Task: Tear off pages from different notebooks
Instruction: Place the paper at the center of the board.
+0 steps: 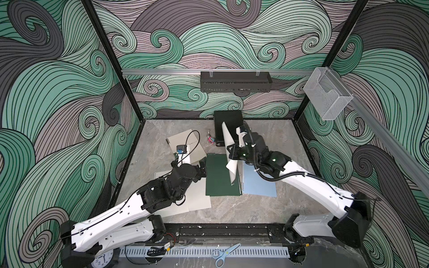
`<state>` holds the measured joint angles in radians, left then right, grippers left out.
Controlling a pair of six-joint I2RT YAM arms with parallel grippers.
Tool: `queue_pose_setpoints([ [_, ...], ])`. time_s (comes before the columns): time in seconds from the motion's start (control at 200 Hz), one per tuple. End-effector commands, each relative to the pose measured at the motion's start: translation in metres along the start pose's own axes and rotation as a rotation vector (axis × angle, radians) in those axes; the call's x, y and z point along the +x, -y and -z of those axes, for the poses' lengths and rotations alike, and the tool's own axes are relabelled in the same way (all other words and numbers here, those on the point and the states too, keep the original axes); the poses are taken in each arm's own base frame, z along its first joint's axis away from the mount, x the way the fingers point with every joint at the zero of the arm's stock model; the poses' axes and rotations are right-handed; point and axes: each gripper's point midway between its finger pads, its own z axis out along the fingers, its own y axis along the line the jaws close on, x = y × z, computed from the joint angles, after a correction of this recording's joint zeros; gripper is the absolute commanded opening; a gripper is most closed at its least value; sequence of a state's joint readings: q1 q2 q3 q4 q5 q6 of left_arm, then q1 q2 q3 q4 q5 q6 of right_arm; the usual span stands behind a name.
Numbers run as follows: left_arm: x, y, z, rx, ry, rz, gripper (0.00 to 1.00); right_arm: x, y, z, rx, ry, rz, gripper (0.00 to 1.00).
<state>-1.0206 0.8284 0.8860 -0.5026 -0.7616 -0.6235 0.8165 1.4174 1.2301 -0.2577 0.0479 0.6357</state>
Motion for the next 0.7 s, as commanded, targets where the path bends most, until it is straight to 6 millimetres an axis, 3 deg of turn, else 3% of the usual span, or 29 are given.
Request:
queue_pose_setpoints([
  [0.0, 0.005, -0.046, 0.012, -0.165, 0.005, -0.027, 0.95, -0.017, -0.055, -0.021, -0.091, 0.070, 0.029, 0.00],
  [0.13, 0.002, -0.068, 0.025, -0.213, 0.046, 0.009, 0.95, -0.004, -0.107, -0.061, -0.171, 0.032, 0.072, 0.00],
  [0.28, -0.002, -0.087, 0.039, -0.222, 0.087, 0.030, 0.95, 0.007, -0.143, -0.103, -0.249, 0.012, 0.054, 0.00],
  [0.58, -0.017, -0.096, 0.060, -0.149, 0.127, 0.093, 0.96, 0.014, -0.180, -0.186, -0.310, 0.007, 0.012, 0.00],
  [0.695, -0.020, -0.089, 0.062, -0.095, 0.131, 0.108, 0.96, 0.019, -0.189, -0.219, -0.317, -0.016, 0.001, 0.00],
])
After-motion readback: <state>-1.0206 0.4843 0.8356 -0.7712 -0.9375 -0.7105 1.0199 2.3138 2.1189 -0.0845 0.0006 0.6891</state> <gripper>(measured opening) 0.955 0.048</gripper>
